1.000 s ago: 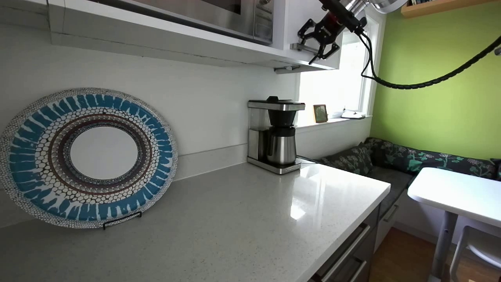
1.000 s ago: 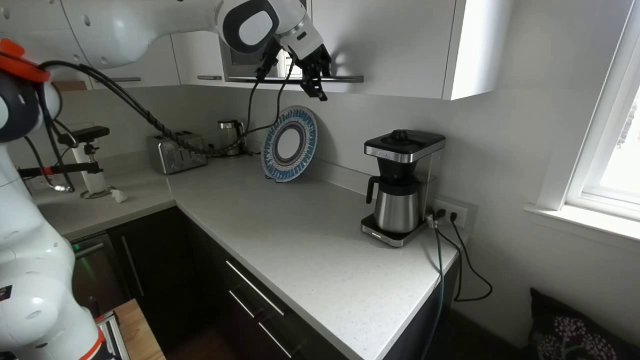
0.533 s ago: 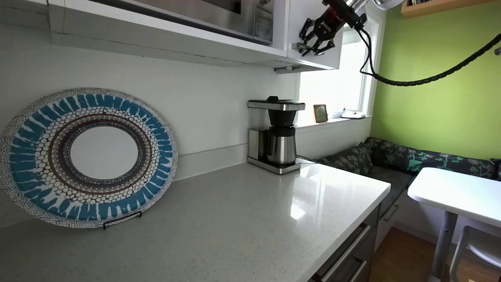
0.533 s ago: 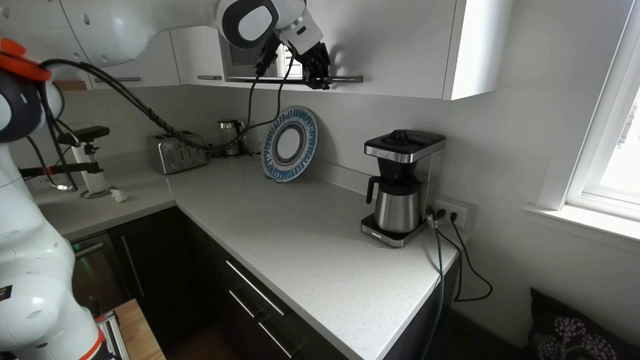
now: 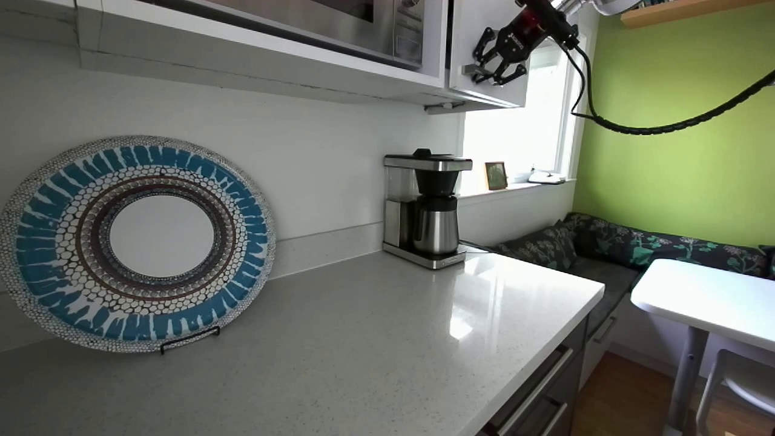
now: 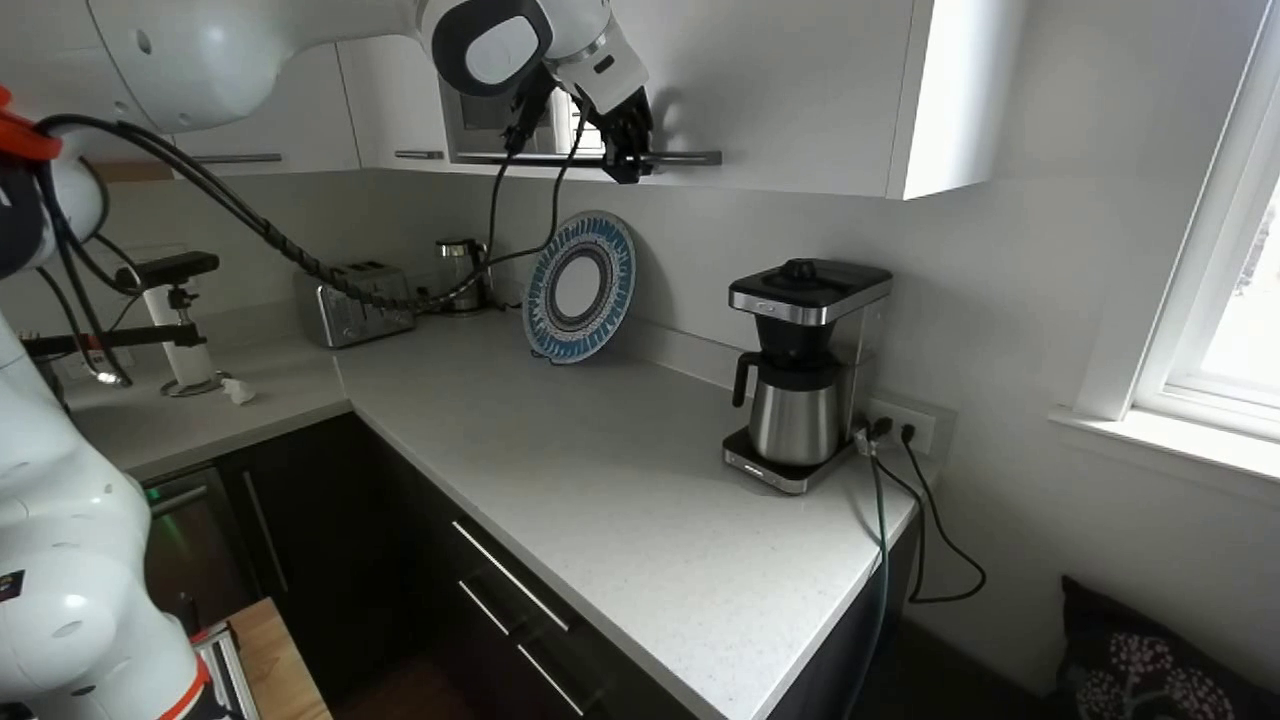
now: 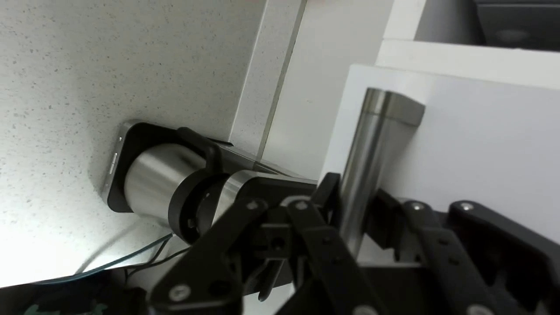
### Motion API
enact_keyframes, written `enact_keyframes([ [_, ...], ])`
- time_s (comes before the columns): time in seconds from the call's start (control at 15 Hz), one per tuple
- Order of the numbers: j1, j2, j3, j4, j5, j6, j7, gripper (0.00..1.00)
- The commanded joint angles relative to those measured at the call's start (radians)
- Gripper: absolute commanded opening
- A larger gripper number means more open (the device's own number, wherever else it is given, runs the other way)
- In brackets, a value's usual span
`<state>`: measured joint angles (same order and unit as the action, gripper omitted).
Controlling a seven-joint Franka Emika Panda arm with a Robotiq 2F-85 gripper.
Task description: Open the right cabinet door
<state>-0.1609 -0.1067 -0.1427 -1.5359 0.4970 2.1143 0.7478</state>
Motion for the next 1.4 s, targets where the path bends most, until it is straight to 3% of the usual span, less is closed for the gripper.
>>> enact_keyframes([
  [0.0,-0.027,-0.092,-0.067,-0.080,0.022,-0.090,-0.175,0.03],
  [0.6,-0.066,-0.203,-0.215,-0.146,0.088,-0.330,-0.489,0.03],
  [0.67,-0.046,-0.181,-0.171,-0.111,0.097,-0.322,-0.408,0.03],
  [0.73,-0.052,-0.185,-0.180,-0.112,0.097,-0.336,-0.419,0.13],
  [1.33,-0.050,-0.174,-0.165,-0.103,0.096,-0.324,-0.415,0.13],
])
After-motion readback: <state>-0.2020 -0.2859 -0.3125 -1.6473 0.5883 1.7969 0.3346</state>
